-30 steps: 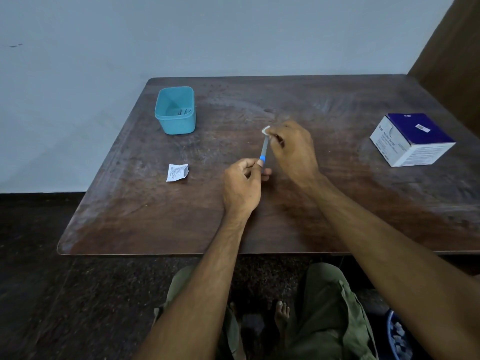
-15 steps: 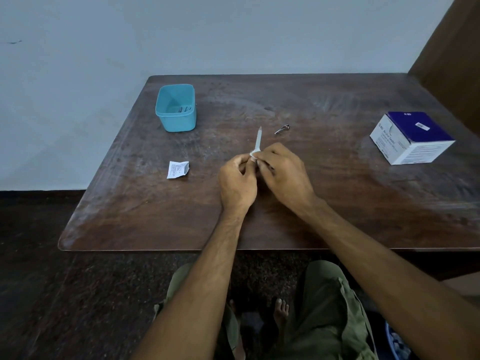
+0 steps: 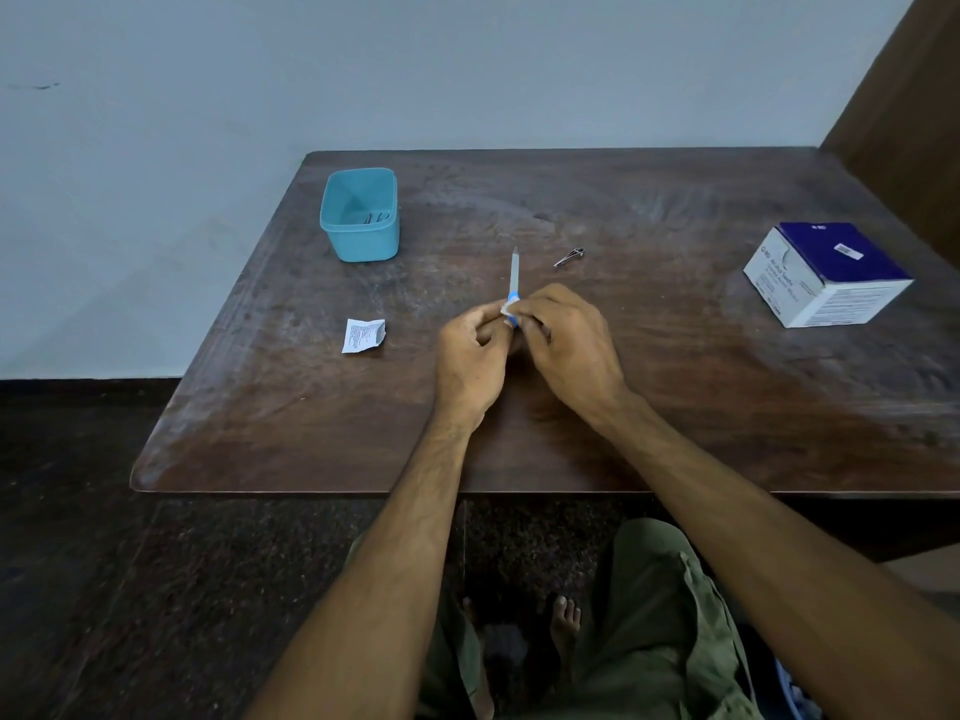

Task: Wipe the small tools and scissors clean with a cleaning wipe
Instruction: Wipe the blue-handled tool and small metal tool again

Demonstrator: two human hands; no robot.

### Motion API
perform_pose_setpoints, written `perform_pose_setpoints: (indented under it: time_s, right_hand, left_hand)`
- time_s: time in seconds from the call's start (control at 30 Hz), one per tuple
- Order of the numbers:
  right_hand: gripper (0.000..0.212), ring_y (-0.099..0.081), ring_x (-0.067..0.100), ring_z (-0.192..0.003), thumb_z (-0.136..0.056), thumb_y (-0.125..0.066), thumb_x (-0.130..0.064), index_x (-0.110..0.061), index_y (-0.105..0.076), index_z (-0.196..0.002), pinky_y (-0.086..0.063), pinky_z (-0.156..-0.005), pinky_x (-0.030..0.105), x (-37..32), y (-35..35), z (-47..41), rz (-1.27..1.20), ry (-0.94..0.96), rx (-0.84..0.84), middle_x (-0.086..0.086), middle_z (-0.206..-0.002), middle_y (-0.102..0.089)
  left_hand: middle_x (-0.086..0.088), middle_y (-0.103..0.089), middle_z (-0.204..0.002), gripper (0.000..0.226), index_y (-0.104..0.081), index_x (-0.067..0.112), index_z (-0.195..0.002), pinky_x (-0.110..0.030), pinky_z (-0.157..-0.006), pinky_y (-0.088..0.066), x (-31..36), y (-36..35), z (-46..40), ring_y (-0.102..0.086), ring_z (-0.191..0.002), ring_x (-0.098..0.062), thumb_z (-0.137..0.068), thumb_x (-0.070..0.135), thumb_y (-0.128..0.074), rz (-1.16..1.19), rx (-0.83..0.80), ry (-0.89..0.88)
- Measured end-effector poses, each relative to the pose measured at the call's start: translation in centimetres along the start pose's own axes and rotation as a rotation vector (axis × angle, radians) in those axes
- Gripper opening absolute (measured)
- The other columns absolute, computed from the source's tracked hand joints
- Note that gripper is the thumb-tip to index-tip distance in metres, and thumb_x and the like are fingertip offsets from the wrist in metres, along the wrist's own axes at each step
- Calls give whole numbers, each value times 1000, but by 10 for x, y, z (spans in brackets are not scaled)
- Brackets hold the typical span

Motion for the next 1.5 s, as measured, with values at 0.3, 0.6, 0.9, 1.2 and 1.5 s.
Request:
perform_pose_setpoints:
  time_s: [0.3, 0.6, 0.9, 1.2, 1.5]
  right_hand:
    - [22, -62, 19, -81, -88, -56, -7, -11, -74, -101, -50, -68, 32, -6, -1, 6, -19, -45, -21, 4, -89, -65]
    - [24, -62, 18, -79, -87, -57, -5, -13, -75, -100, -49, -69, 30, -9, -7, -7, -31, -134, 2, 5, -88, -66]
    - [27, -62, 15, -78, -85, -57, -4, -14, -75, -103, -48, -69, 28, -5, -2, -13, -46, -159, 42, 3, -87, -66]
    - [24, -64, 14, -77, -83, -62, -1, -16, -76, -97, -52, -70, 25, -6, -2, 2, -110, -181, 8, 1, -89, -68]
    - [19, -68, 5, -76, -84, -65, -9, -24, -75, -92, -52, -71, 21, -12, 7, -7, -364, -335, -3, -11, -89, -71]
  left_hand:
    - [-8, -73, -99, 22, -66, 10, -111, -21, -81, -56, -3, 0, -3, -70, -93, -15, -97, 2, -51, 98, -25, 26]
    - [-5, -73, -94, 24, -66, 8, -112, -22, -82, -56, -3, 0, -3, -70, -89, -13, -97, -1, -50, 114, -12, 22]
    - [-7, -73, -96, 23, -66, 12, -106, -26, -85, -55, -4, -2, -4, -70, -94, -17, -97, -1, -49, 110, -49, 33]
    - [-7, -74, -95, 22, -69, 14, -104, -21, -77, -56, -3, 1, -5, -71, -90, -15, -94, -1, -55, 120, -7, 27]
    - [-1, -75, -82, 20, -70, 9, -100, -17, -75, -55, 6, 5, -2, -71, -81, -10, -87, -6, -63, 212, 19, 30]
Point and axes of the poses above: each hand's wrist, its own z-axis away from the middle knuckle, its own y-axis out of the back of the hand, x = y × z, the point moved 1 cm from there along -z, towards the middle knuckle
